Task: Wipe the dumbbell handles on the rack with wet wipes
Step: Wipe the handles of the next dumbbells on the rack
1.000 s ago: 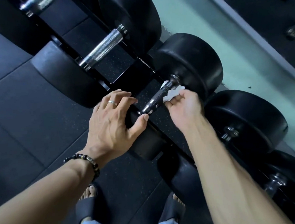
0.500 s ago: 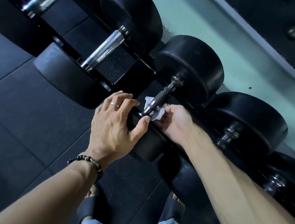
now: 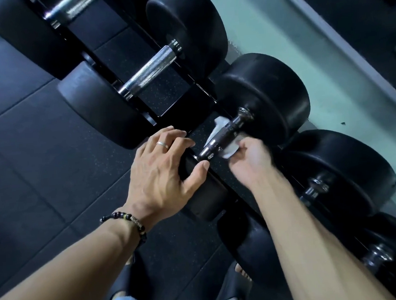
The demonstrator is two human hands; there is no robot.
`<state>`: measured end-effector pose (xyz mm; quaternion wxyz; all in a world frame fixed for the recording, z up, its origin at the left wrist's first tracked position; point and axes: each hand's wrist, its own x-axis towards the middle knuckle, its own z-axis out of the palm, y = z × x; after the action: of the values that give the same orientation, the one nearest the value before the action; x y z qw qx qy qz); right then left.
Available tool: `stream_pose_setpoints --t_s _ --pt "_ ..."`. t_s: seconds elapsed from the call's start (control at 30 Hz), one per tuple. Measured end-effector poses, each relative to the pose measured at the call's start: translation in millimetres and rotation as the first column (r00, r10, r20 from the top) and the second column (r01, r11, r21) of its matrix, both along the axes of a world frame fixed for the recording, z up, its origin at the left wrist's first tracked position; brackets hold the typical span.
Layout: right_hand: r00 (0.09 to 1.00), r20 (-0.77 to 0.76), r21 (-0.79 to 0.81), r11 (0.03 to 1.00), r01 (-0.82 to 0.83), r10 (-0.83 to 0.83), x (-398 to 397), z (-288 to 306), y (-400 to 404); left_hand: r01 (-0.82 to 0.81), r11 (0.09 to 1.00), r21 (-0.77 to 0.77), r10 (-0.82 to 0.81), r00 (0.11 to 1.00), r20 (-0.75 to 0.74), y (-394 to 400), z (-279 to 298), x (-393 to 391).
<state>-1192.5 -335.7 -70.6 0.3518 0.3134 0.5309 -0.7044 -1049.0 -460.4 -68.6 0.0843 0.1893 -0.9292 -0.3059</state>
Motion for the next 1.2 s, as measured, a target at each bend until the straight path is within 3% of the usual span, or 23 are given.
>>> stream_pose_setpoints --t_s 0.07,0.23,0.37,0.47,0.53,0.6,0.73,0.77,0.87,0.93,1.07,1.1,1.2 --pt "0.997 0.003 -0.05 0.996 0.074 -0.074 -1 -11 -1 -0.001 1.0 -0.002 0.001 1.0 0.0 0 0 0" --pt "0.958 0.026 0.011 0.958 -0.287 0.287 23 -11 9 -0.006 1.0 -0.005 0.006 1.0 -0.021 0 -1 0" --pt "0.978 -0.114 0.111 0.981 -0.159 0.172 -8 -24 16 -0.001 1.0 -0.003 0.001 1.0 -0.014 0 -1 0" --pt "1.0 -0.009 -0.094 0.995 -0.014 0.014 7 -23 11 0.001 1.0 -0.006 -0.001 1.0 -0.017 1 0 0" --pt "0.994 0.044 -0.135 0.986 -0.095 0.102 23 -14 12 0.0 1.0 -0.006 0.0 1.0 -0.014 1 0 0" --pt "0.988 -0.009 -0.125 0.98 -0.153 0.153 20 -5 18 -0.002 1.0 -0.003 0.002 1.0 -0.009 0 0 0" --pt "0.993 -0.014 -0.145 0.983 0.112 -0.115 -8 -7 12 0.009 1.0 -0.004 -0.009 1.0 -0.015 0 -1 0" --pt "0.997 -0.002 -0.111 0.99 0.082 -0.083 -3 -7 8 0.008 1.0 -0.004 -0.008 1.0 -0.017 0 -1 0" --pt "0.975 0.065 -0.029 0.977 -0.209 0.21 25 0 6 0.01 1.0 -0.009 -0.01 1.0 -0.016 -1 0 0" --pt "0.964 0.062 -0.002 0.966 -0.257 0.257 24 7 11 0.008 1.0 -0.013 -0.008 1.0 -0.009 -1 0 1" --pt "0.988 0.005 -0.088 0.984 0.155 -0.155 -11 -2 5 0.011 1.0 -0.002 -0.011 1.0 0.008 0 0 0" --pt "0.987 -0.007 -0.081 0.984 0.159 -0.16 -13 -6 1 0.013 1.0 -0.002 -0.012 1.0 0.008 0 0 0" --pt "0.987 -0.064 -0.008 0.989 -0.146 0.146 16 -11 -2 0.01 1.0 -0.005 -0.01 1.0 -0.007 -1 0 0"
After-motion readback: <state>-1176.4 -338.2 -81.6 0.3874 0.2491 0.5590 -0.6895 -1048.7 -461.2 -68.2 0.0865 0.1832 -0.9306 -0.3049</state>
